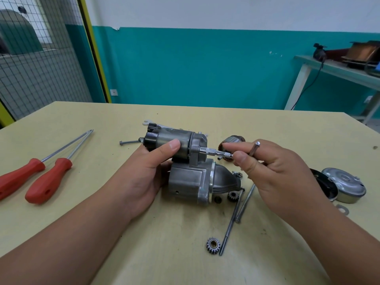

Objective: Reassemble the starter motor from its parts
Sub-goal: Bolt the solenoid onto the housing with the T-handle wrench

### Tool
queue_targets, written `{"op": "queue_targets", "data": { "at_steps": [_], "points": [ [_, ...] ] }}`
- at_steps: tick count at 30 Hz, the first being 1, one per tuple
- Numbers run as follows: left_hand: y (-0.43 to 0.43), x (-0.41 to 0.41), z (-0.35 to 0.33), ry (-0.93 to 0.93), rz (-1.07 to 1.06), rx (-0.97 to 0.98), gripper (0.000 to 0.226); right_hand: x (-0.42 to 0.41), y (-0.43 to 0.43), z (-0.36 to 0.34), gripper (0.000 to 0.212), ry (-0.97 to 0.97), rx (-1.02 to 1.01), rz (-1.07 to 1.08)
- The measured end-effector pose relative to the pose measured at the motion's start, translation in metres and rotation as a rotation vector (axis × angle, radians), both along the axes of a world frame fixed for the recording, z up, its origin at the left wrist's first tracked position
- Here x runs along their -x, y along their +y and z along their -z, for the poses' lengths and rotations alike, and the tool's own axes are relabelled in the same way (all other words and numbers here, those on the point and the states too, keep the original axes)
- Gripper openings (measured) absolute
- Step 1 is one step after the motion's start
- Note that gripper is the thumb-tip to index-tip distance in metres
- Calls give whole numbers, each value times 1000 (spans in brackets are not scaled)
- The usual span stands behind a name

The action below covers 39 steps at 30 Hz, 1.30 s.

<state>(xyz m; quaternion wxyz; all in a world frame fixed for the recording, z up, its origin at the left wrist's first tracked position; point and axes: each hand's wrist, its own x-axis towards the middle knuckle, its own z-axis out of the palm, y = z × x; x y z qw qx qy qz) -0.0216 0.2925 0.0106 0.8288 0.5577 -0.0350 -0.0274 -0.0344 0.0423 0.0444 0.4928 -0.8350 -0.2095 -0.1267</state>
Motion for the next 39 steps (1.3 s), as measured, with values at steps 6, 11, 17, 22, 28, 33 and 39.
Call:
{"op": "queue_targets", "data": {
  "at_steps": [6, 11, 17, 22, 28, 33, 39],
  "points": [
    [0, 0, 1, 10, -6, -8, 55, -1, -1, -1, 38, 58, -84, -28],
    [-2, 1, 0, 13, -15, -6, 55, -4, -2, 0, 27, 88, -189, -29],
    [-3, 1, 0, 12, -21, 15, 55, -10, -5, 4, 27, 105, -242, -43],
    [-2, 1, 0, 14, -27, -3, 53, -11, -9, 2, 19, 111, -276, -85],
    [2, -2, -2, 104, -48, 113, 36, -10, -7, 3, 16, 123, -312, -145],
    [4, 1, -7, 114, -110, 143, 23, -12, -10, 5, 25, 133, -263, -146],
    [14, -2, -12, 35, -126, -12, 11, -12, -9, 3, 26, 99, -327, -147]
  ]
}}
